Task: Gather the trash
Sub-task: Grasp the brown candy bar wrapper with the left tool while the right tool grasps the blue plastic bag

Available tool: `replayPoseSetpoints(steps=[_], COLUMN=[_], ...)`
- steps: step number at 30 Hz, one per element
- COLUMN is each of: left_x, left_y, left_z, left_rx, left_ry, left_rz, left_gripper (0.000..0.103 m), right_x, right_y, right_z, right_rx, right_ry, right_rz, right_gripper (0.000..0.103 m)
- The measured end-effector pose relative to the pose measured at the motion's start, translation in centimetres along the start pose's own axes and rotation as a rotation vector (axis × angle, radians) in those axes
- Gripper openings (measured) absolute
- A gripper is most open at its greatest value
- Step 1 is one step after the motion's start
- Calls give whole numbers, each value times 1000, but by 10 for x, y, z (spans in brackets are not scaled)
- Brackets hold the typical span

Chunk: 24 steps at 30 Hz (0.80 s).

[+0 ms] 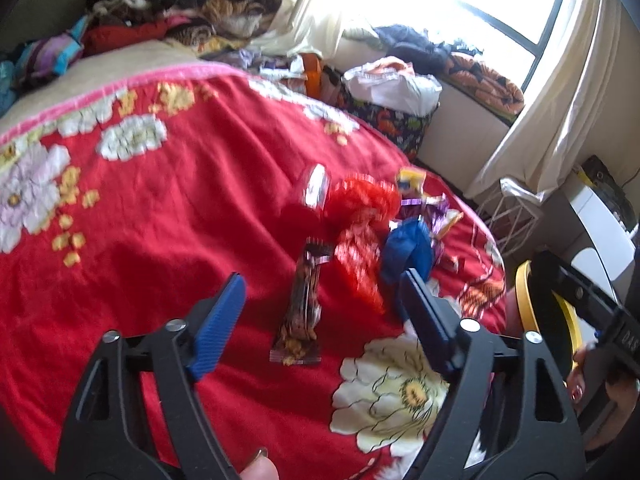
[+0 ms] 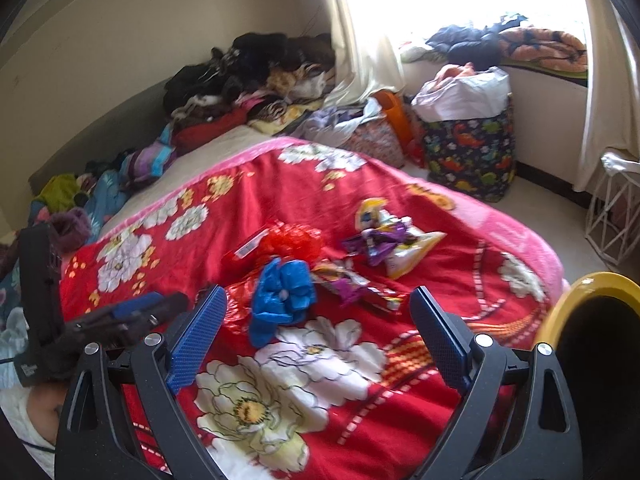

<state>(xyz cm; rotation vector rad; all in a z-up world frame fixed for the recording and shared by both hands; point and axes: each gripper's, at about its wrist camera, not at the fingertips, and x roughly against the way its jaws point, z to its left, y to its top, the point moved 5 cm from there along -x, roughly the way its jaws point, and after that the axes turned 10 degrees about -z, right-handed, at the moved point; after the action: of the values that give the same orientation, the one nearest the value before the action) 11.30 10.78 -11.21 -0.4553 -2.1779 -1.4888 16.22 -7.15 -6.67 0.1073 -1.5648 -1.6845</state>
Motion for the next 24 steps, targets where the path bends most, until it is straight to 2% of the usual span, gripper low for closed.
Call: replayPoseSetpoints(steps=[5, 14, 16, 18, 19, 20, 22, 24], left_x=[-8, -22, -25, -26, -27, -28, -28, -29], left_y=[-13, -30, -31, -33, -33, -33, -34, -35], left_z=[0, 10, 13, 15, 16, 16, 16, 15], left_rx=[2, 25, 32, 37, 38, 36, 33, 32], left_ry=[-14, -7, 0, 2, 3, 4, 5, 6], left_rz=[43, 100, 107, 110, 112, 112, 113, 115], left_gripper=[56, 45, 41, 39, 38, 37, 34, 25], right_x=[-31, -69, -77, -83, -85, -85, -83, -77], right_y=[-10, -25, -27, -30, -31, -33, -34, -35], right_z=[16, 29, 30, 31, 32, 31, 31, 30], right_rx=[39, 38, 26, 23, 19, 14, 7, -8], right_ry=[39, 60, 63, 76, 86, 93, 97, 110], right_rz=[77, 151, 165, 184, 193, 200, 196, 187], right_gripper=[74, 60, 53, 37, 25, 20, 16, 16])
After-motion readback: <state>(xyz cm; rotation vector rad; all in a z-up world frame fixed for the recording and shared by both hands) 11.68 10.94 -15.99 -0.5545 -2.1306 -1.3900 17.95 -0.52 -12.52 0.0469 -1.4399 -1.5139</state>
